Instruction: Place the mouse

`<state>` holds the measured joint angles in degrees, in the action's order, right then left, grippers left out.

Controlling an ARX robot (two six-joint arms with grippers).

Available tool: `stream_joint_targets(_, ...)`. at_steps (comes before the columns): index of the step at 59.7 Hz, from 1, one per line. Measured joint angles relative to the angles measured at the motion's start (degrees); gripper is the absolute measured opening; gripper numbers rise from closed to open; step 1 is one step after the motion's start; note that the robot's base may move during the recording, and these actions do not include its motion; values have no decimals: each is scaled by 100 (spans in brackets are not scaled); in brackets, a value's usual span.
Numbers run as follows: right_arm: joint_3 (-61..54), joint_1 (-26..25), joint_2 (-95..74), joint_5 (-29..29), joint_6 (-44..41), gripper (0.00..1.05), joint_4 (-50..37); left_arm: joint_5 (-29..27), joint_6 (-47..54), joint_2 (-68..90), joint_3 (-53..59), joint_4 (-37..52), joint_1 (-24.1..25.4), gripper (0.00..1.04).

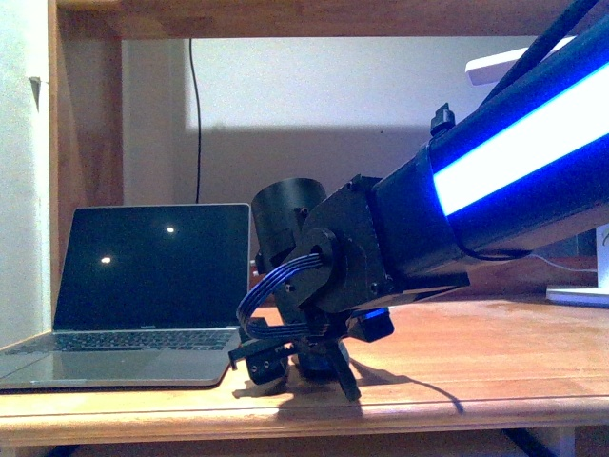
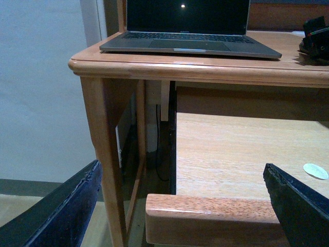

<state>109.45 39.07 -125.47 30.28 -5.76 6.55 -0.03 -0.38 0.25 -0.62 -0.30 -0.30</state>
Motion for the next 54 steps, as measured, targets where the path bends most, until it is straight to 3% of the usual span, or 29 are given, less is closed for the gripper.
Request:
stream_joint_targets(6, -2, -31, 17, -264, 144, 99, -61, 0, -2, 0, 0, 0, 0, 97)
stream_joint_targets(16, -411, -116, 417, -1152, 431, 97, -365, 0, -2, 0, 0, 0, 0, 97)
stream_joint_targets(28, -2057, -413, 2063, -2734, 629, 97, -1314, 0, 0, 0, 0, 0, 0, 97)
stream_joint_targets(39, -4094, -1137, 3746, -4190, 719, 97, -1954, 0, 0, 0, 0, 0, 0, 97)
stream_joint_targets(54, -6391, -2297, 5447, -5888, 754, 97, -2135, 0, 0, 0, 0, 0, 0, 97)
